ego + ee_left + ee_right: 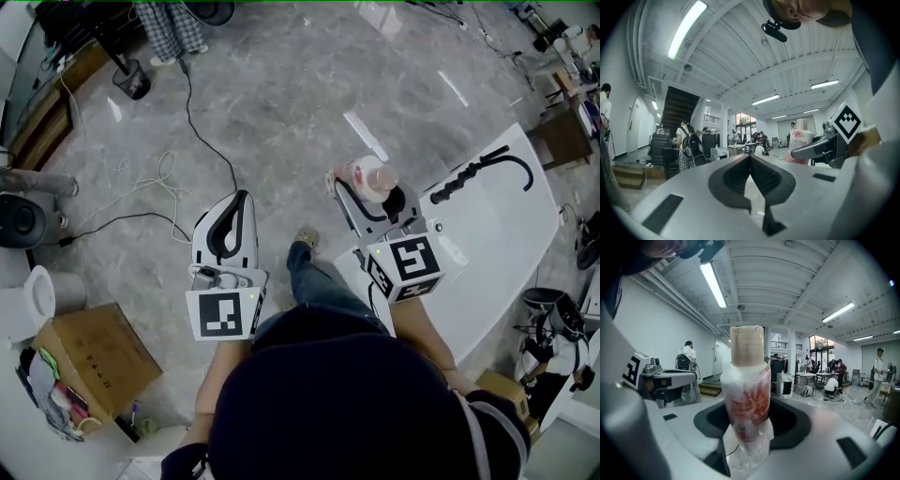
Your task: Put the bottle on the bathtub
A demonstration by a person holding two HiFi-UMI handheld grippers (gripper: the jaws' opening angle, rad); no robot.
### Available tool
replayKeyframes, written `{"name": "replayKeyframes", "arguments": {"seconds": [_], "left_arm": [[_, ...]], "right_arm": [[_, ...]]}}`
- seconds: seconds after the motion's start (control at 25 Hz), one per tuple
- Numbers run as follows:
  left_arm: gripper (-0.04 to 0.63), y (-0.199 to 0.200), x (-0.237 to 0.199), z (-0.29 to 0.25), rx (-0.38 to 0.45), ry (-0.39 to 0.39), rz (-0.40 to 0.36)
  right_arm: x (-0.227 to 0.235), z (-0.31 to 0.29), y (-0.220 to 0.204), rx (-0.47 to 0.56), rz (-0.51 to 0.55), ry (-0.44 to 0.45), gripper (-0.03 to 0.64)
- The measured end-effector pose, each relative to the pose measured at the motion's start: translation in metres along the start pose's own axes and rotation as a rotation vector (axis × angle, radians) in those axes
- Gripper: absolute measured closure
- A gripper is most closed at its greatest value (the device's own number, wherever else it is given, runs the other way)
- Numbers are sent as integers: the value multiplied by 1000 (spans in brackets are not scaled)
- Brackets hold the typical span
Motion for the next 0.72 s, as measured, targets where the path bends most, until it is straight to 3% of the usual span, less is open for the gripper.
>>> {"name": "replayKeyframes", "arguments": {"seconds": [0.4, 0.56, 0.72], "left_arm": [[571, 13, -17, -166, 32, -150, -37], [571, 20, -1, -229, 86, -263, -55], [571, 21, 31, -277, 50, -366, -44]], "right_arm": [[100, -79, 32, 25, -44, -119, 373], [141, -86, 40, 22, -52, -197, 373], [183, -74, 38, 21, -75, -299, 373]]}}
Point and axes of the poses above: the fingertips, and each gripper's own axes: z backward along the fingers, x to its right, y out of its top, the point moved 7 cm from there along z, backward along the fingers, and after that the axes turned 7 degrees about -z, right-handed, at the moved point
